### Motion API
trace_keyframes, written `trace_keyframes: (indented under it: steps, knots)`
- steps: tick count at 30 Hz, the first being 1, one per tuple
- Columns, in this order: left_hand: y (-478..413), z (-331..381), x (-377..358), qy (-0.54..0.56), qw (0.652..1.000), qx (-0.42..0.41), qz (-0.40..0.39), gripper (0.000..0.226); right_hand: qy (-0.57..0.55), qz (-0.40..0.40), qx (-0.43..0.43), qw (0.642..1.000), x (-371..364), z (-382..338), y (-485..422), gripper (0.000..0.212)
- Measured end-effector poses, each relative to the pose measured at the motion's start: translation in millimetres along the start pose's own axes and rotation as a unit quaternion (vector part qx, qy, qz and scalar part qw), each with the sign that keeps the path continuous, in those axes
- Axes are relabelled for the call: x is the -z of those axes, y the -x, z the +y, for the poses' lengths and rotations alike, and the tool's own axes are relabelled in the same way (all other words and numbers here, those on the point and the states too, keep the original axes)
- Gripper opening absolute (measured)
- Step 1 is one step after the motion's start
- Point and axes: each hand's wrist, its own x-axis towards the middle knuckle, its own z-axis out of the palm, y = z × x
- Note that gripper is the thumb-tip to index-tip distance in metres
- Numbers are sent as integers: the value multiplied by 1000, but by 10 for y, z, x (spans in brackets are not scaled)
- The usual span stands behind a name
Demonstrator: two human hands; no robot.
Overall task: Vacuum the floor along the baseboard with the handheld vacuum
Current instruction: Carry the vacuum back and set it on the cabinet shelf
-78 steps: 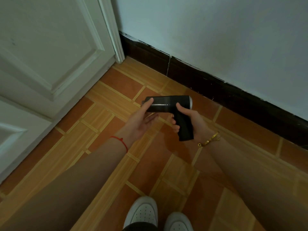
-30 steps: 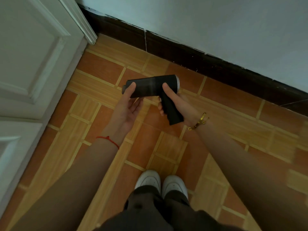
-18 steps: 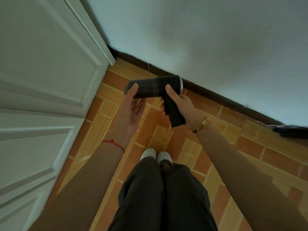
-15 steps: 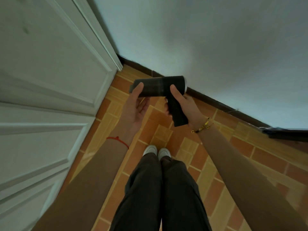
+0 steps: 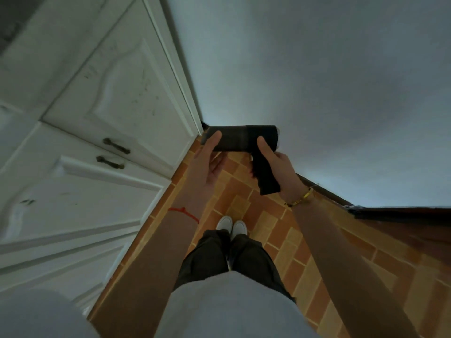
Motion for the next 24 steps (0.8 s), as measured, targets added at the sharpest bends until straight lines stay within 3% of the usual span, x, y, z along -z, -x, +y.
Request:
trace_keyframes:
  steps: [7,13,24]
  knots:
    - [538,173,22,8,1000,-9,9,25,64,15,-7,998,-101,-190,493,54]
    - [806,260,31,27,999,-24,31,24,155,46,38,986,-220,-318,738,49]
    - [1170,542,301,74,991,-89,70,27,228,-56,101,967,-580,-519,840,52]
